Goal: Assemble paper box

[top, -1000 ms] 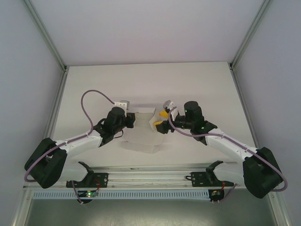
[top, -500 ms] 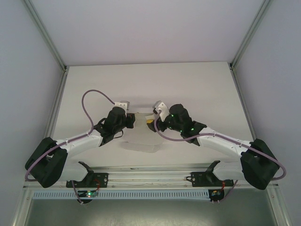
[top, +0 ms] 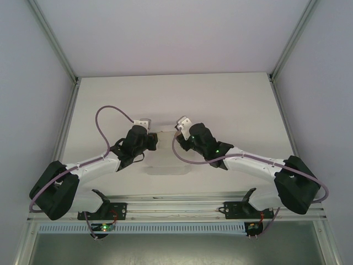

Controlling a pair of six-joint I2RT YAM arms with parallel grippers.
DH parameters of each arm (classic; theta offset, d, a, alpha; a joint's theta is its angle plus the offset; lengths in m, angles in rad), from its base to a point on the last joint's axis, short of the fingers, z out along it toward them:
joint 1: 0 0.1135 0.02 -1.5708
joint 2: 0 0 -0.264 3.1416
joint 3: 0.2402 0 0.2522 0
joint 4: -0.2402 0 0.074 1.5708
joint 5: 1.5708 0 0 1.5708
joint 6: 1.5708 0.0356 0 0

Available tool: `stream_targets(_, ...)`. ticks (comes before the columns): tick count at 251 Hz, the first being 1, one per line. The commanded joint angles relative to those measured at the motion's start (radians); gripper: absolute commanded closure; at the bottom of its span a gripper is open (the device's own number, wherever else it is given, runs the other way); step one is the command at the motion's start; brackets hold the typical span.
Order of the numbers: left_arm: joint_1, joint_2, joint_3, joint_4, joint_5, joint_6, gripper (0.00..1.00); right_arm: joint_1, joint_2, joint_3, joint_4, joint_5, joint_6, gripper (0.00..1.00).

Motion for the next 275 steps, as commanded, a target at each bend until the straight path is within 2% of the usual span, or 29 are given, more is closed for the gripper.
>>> stream_targets(1, 0.001, -0.028, 0.061, -0.049, 0.003, -0.055, 1.0, -0.011, 0.04, 0.028, -0.059, 0.247, -0.007, 0.85)
stream_targets(38, -0.021, -0.012, 0.13, -0.206, -0.103, -0.112, 1.0, -0.01, 0.095, 0.071, -0.104, 0.466, -0.045, 0.96)
stream_targets(81, -0.031, -0.018, 0.162, -0.317, -0.155, -0.197, 1.0, -0.048, 0.188, 0.151, -0.157, 0.83, -0.051, 0.99)
stream_targets(104, -0.034, -0.024, 0.162, -0.332, -0.148, -0.23, 1.0, -0.079, 0.229, 0.182, -0.17, 0.922, -0.029, 1.0)
stream_targets(146, -0.053, -0.026, 0.211, -0.488, -0.258, -0.312, 1.0, -0.093, 0.293, 0.205, -0.075, 1.161, -0.083, 1.0)
stream_targets(194, -0.066, -0.014, 0.245, -0.621, -0.365, -0.373, 1.0, -0.121, 0.32, 0.22, -0.076, 1.253, -0.097, 1.0)
stream_targets(225, -0.066, -0.006, 0.277, -0.774, -0.51, -0.408, 1.0, -0.164, 0.332, 0.21, -0.074, 1.265, -0.1, 1.0)
stream_targets(275, -0.066, -0.008, 0.292, -0.852, -0.54, -0.44, 1.0, -0.2, 0.335, 0.207, -0.069, 1.336, -0.139, 1.0)
